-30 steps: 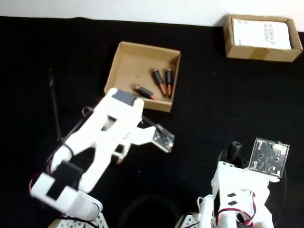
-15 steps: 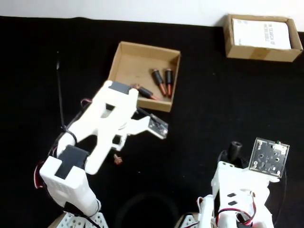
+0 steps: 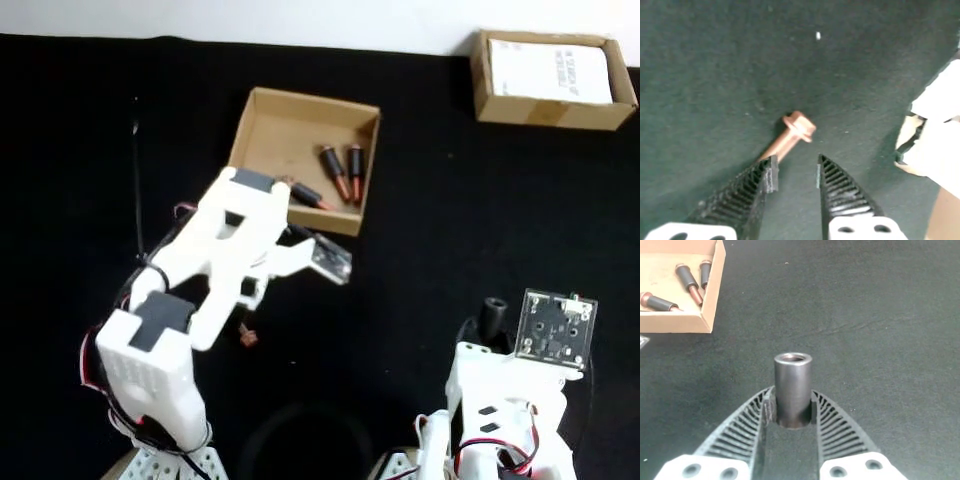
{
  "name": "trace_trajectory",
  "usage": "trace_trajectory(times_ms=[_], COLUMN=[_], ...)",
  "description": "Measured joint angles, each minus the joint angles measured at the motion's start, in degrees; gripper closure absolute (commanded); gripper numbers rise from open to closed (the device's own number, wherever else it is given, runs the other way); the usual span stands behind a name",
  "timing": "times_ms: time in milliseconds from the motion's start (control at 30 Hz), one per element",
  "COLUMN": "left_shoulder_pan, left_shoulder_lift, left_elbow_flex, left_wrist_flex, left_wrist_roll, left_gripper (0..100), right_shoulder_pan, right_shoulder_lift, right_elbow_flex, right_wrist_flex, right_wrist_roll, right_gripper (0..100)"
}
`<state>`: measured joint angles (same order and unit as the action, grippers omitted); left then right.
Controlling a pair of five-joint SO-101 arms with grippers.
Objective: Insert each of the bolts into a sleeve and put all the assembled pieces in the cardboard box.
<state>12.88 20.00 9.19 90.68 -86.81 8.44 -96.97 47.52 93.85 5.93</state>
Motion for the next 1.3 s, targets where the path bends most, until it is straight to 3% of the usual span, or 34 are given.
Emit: trace_trajectory(times_ms=[500,667,867,1167,1300], left_shoulder_pan=[-1.1,-3.6,-4.2,-4.4,-1.8], left_shoulder_lift=[10.0,10.5,10.6,10.5,5.4], left_elbow_flex=[-5.7,-6.2,-6.2,-6.7,-10.7], left_wrist_flex=[0.0,0.4,0.6,1.0,2.7], left_wrist_roll=[0.0,0.0,0.1,6.7,15.8], left_gripper=[86,100,99,99,99], right_shoulder_pan=[0.0,0.0,0.0,0.0,0.0], right_shoulder_lift=[0.0,0.0,0.0,0.0,0.0], right_elbow_flex=[0.2,0.2,0.2,0.2,0.3], right_wrist_flex=[-3.2,-3.5,-3.5,-3.6,-7.7], right_wrist_roll=[0.0,2.5,2.9,2.3,-5.6], right_gripper=[99.1,99.1,99.1,99.1,99.1])
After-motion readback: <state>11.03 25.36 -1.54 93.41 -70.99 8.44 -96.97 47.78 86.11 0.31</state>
